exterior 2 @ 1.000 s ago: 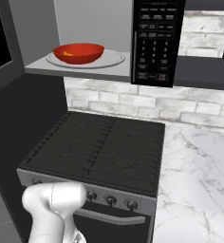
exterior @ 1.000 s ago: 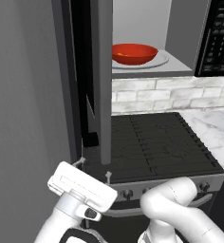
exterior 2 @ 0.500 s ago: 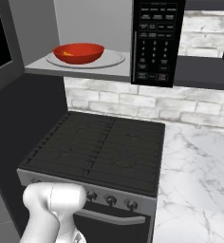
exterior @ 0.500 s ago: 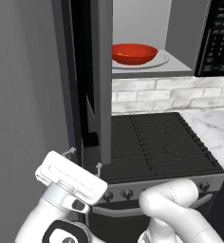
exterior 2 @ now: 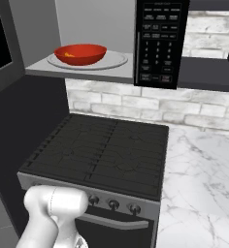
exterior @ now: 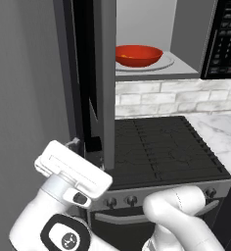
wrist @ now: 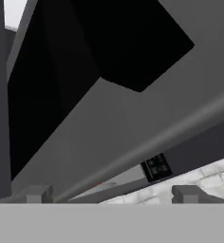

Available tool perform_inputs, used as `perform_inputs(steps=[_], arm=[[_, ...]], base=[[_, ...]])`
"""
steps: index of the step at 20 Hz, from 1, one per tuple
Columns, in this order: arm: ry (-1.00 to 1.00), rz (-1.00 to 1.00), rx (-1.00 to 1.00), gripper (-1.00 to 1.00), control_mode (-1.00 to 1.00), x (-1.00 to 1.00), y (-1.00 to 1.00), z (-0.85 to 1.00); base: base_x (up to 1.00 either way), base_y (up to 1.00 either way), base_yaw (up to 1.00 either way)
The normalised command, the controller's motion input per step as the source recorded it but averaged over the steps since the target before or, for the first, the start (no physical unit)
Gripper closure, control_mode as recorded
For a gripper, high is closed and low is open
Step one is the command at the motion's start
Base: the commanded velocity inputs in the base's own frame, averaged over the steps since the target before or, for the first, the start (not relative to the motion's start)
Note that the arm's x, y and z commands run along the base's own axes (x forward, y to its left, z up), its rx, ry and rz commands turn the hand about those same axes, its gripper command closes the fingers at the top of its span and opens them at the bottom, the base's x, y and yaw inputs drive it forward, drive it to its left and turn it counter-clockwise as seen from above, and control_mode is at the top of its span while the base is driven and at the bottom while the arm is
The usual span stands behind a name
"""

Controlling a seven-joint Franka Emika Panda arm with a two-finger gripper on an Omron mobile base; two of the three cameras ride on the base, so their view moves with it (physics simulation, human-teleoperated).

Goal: Remove the tangerine from the bowl and place it on the small plate. Then place the bowl with only the shrimp in the microwave, close the door, and press the start button to microwave the shrimp.

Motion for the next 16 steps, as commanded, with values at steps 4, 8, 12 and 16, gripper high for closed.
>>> perform_inputs(steps=[4,8,12,16], arm=[[-0.04,0.00,0.14,-1.00,-1.00,-0.10,-0.57,0.10],[-0.09,0.00,0.19,-1.00,-1.00,-0.06,-0.62,0.16],[-0.11,0.05,0.14,-1.00,-1.00,-0.03,-0.42,0.59],[-0.09,0.10,0.15,-1.00,-1.00,0.00,-0.49,0.58]], base=[[0.00,0.00,0.00],[0.00,0.00,0.00],[0.00,0.00,0.00],[0.00,0.00,0.00]])
